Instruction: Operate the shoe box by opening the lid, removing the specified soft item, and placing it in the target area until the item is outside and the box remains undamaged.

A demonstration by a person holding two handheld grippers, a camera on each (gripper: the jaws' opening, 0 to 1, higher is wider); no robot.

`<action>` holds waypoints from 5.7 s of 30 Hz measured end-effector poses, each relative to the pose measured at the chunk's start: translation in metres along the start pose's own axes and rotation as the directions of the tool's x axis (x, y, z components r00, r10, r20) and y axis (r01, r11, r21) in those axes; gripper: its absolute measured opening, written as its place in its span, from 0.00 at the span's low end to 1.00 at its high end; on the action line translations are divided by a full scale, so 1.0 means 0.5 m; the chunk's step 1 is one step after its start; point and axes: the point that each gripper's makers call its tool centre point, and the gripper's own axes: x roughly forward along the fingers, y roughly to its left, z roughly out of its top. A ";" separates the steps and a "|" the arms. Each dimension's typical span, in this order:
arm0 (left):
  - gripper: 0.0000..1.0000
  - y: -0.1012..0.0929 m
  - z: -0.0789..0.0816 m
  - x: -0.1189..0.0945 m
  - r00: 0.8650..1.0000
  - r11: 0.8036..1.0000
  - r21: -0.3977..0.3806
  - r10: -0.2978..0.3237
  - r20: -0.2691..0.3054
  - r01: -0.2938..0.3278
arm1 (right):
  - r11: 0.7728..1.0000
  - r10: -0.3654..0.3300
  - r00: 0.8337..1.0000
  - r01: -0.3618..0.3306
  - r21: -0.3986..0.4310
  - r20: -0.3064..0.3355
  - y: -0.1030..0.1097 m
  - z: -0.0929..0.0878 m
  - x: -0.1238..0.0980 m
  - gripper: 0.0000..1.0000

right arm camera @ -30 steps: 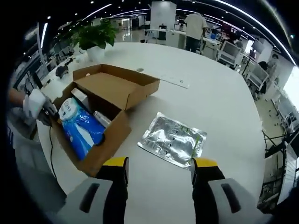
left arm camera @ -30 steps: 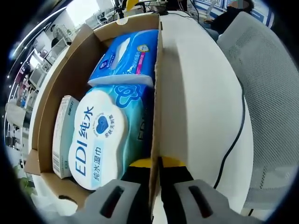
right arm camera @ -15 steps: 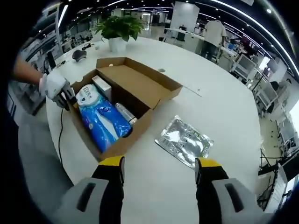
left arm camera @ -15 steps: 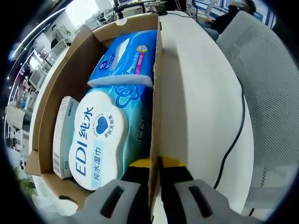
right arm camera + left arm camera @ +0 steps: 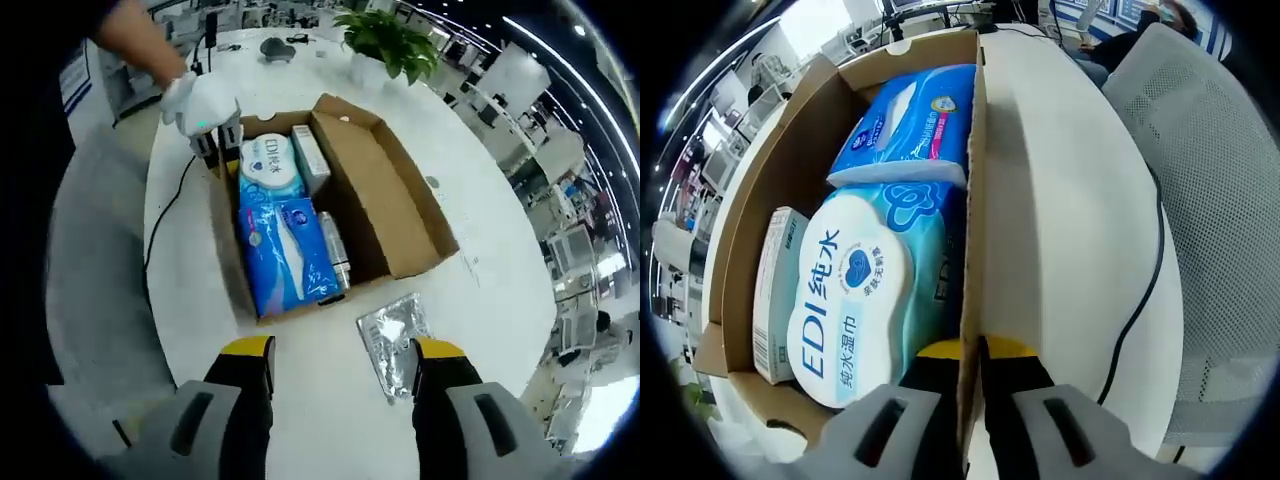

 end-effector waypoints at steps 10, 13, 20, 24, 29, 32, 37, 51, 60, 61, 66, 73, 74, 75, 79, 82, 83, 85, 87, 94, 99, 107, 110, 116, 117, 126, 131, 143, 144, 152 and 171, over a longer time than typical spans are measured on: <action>0.02 -0.002 -0.003 -0.003 1.000 1.000 0.008 0.002 0.002 -0.002 | 0.991 0.096 0.995 -0.097 -0.093 -0.022 0.015 0.044 -0.018 0.57; 0.02 -0.001 -0.004 -0.003 1.000 1.000 0.008 0.001 0.001 -0.001 | 0.985 0.079 0.996 -0.084 -0.150 -0.039 0.003 0.057 -0.013 0.60; 0.02 0.003 -0.001 0.000 1.000 1.000 -0.004 -0.001 -0.001 0.001 | 0.961 0.092 0.992 -0.110 -0.253 -0.081 -0.002 0.077 0.013 0.58; 0.02 0.003 -0.001 0.000 1.000 1.000 -0.007 -0.001 -0.001 0.001 | 0.949 0.063 0.993 -0.091 -0.301 -0.102 -0.025 0.081 0.018 0.54; 0.02 0.004 -0.002 0.001 1.000 1.000 -0.008 -0.002 -0.002 0.002 | 0.951 0.089 0.993 -0.109 -0.290 -0.082 -0.024 0.098 0.024 0.55; 0.02 0.004 -0.001 0.000 1.000 1.000 -0.008 -0.002 -0.002 0.002 | 0.954 0.100 0.992 -0.117 -0.277 -0.074 -0.022 0.103 0.035 0.55; 0.02 0.004 0.000 0.002 1.000 1.000 -0.008 -0.002 -0.002 0.002 | 0.975 0.116 0.992 -0.123 -0.186 -0.048 -0.026 0.108 0.064 0.54; 0.02 0.005 0.004 0.005 1.000 1.000 -0.006 -0.001 -0.001 0.001 | 0.979 0.155 0.988 -0.154 -0.135 -0.003 -0.014 0.132 0.117 0.53; 0.02 0.004 0.005 0.004 1.000 1.000 -0.006 0.000 -0.001 0.000 | 0.966 0.222 0.974 -0.226 -0.125 -0.045 0.007 0.120 0.145 0.51; 0.02 0.003 0.006 0.004 1.000 1.000 -0.006 0.000 -0.001 0.000 | 0.966 0.225 0.973 -0.229 -0.121 -0.046 0.007 0.120 0.148 0.51; 0.02 0.002 0.005 0.002 1.000 1.000 -0.005 0.001 0.000 -0.001 | 0.963 0.250 0.968 -0.252 -0.094 -0.032 0.015 0.131 0.153 0.51; 0.02 0.002 0.005 0.003 1.000 1.000 -0.006 0.001 0.000 -0.001 | 0.955 0.278 0.960 -0.281 -0.090 -0.044 0.023 0.134 0.171 0.51; 0.02 0.002 0.006 0.003 1.000 1.000 -0.007 0.001 0.000 -0.001 | 0.955 0.280 0.959 -0.283 -0.088 -0.047 0.024 0.132 0.174 0.51; 0.02 0.002 0.005 0.004 1.000 1.000 -0.006 0.001 0.000 -0.001 | 0.953 0.287 0.957 -0.291 -0.086 -0.049 0.028 0.131 0.177 0.51; 0.02 0.001 0.006 0.003 1.000 1.000 -0.007 0.001 0.000 -0.001 | 0.950 0.298 0.953 -0.301 -0.083 -0.047 0.035 0.128 0.186 0.51; 0.02 0.001 0.007 0.004 1.000 1.000 -0.007 0.001 0.000 -0.001 | 0.946 0.311 0.949 -0.314 -0.080 -0.046 0.040 0.127 0.186 0.51; 0.02 0.001 0.006 0.004 1.000 1.000 -0.007 0.001 0.000 -0.001 | 0.945 0.314 0.948 -0.317 -0.077 -0.045 0.041 0.127 0.187 0.52; 0.02 0.001 0.007 0.004 1.000 1.000 -0.007 0.001 0.000 -0.001 | 0.941 0.329 0.944 -0.331 -0.073 -0.037 0.047 0.131 0.188 0.53; 0.02 0.001 0.007 0.004 1.000 1.000 -0.007 0.001 0.000 -0.001 | 0.936 0.344 0.938 -0.345 -0.069 -0.032 0.054 0.134 0.194 0.55; 0.02 0.002 0.008 0.005 1.000 1.000 -0.010 0.002 -0.002 -0.002 | 0.918 0.391 0.916 -0.395 -0.025 -0.084 0.054 0.112 0.230 0.63; 0.02 0.003 0.010 0.006 1.000 1.000 -0.011 0.001 -0.002 -0.001 | 0.900 0.434 0.896 -0.435 0.009 -0.097 0.081 0.107 0.244 0.68; 0.02 0.003 0.010 0.006 1.000 1.000 -0.017 -0.002 -0.003 0.002 | 0.903 0.430 0.894 -0.429 0.031 -0.126 0.103 0.100 0.278 0.62; 0.02 0.002 0.009 0.007 1.000 1.000 -0.016 -0.002 -0.003 0.002 | 0.905 0.425 0.896 -0.423 0.045 -0.131 0.104 0.099 0.284 0.62; 0.02 0.003 0.009 0.007 1.000 1.000 -0.019 0.001 -0.006 -0.002 | 0.908 0.417 0.898 -0.416 0.039 -0.141 0.106 0.097 0.293 0.63; 0.02 0.002 0.010 0.006 1.000 1.000 -0.019 0.001 -0.006 -0.001 | 0.908 0.419 0.897 -0.417 0.043 -0.142 0.106 0.097 0.293 0.63; 0.02 0.001 0.012 0.008 1.000 1.000 -0.021 0.003 -0.007 -0.003 | 0.904 0.426 0.881 -0.424 0.057 -0.207 0.112 0.090 0.313 0.65; 0.02 0.001 0.012 0.009 1.000 1.000 -0.022 0.003 -0.007 -0.004 | 0.895 0.446 0.881 -0.442 0.061 -0.159 0.115 0.085 0.323 0.68; 0.02 -0.001 0.013 0.011 1.000 1.000 -0.021 -0.001 -0.007 0.001 | 0.909 0.415 0.880 -0.413 0.060 -0.233 0.123 0.085 0.326 0.66; 0.02 -0.001 0.013 0.012 1.000 1.000 -0.021 -0.001 -0.007 0.001 | 0.909 0.414 0.879 -0.412 0.058 -0.238 0.124 0.084 0.325 0.65; 0.02 -0.002 0.014 0.012 1.000 1.000 -0.021 0.001 -0.006 -0.001 | 0.921 0.383 0.886 -0.386 0.041 -0.261 0.123 0.082 0.318 0.59; 0.02 -0.001 0.013 0.009 1.000 1.000 -0.008 0.000 -0.004 0.000 | 0.948 0.311 0.938 -0.318 -0.023 -0.151 0.093 0.112 0.250 0.48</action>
